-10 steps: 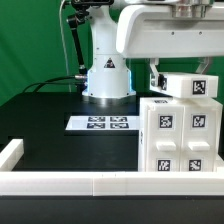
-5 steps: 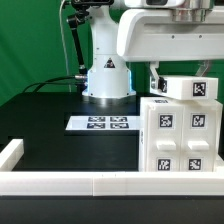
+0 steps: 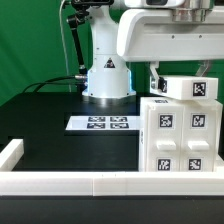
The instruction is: Assemble cabinet
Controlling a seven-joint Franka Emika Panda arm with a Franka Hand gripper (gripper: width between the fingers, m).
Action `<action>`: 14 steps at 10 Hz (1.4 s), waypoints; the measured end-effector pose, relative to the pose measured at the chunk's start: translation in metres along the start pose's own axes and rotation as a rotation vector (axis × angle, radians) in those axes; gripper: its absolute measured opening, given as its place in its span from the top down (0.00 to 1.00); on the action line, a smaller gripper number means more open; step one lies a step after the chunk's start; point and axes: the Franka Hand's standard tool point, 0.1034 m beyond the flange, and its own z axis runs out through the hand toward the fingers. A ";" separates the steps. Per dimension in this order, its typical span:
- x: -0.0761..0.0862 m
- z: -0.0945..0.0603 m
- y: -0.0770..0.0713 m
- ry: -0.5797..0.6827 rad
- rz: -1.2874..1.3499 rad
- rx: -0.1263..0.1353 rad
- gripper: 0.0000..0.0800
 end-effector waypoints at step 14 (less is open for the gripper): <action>0.002 -0.002 -0.008 0.004 0.865 0.051 0.30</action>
Offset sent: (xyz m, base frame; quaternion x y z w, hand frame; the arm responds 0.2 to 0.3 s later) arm 0.0000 0.0000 0.0000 0.0000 0.0000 0.0650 0.9979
